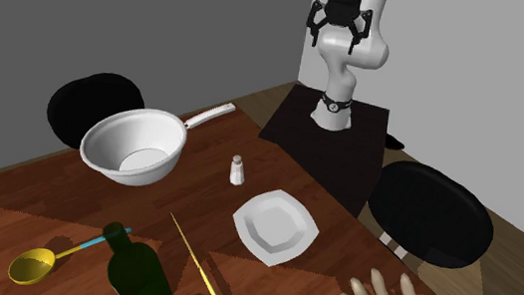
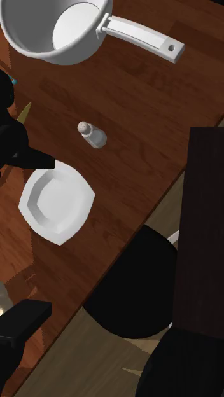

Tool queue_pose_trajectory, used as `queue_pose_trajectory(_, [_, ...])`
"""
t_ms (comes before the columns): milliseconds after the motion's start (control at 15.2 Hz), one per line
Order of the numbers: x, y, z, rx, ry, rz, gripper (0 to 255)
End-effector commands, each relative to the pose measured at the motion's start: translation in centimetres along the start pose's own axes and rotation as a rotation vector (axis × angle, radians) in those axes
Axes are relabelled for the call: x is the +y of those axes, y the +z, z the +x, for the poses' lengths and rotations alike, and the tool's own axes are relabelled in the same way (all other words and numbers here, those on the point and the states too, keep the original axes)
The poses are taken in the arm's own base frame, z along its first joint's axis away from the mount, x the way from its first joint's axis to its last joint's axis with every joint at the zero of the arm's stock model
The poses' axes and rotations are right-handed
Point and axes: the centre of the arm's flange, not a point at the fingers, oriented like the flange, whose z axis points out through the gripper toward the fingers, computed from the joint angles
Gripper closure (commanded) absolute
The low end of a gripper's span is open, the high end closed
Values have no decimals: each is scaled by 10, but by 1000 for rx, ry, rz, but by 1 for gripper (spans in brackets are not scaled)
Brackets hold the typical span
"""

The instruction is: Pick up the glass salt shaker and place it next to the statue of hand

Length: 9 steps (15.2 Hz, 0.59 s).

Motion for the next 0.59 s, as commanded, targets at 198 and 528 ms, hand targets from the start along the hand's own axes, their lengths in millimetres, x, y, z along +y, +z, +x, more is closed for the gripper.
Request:
queue_pose_trajectory(198, [15,34,11,2,14,-8,0])
queue_pose_trajectory(528, [42,90,30,6,36,-23,0])
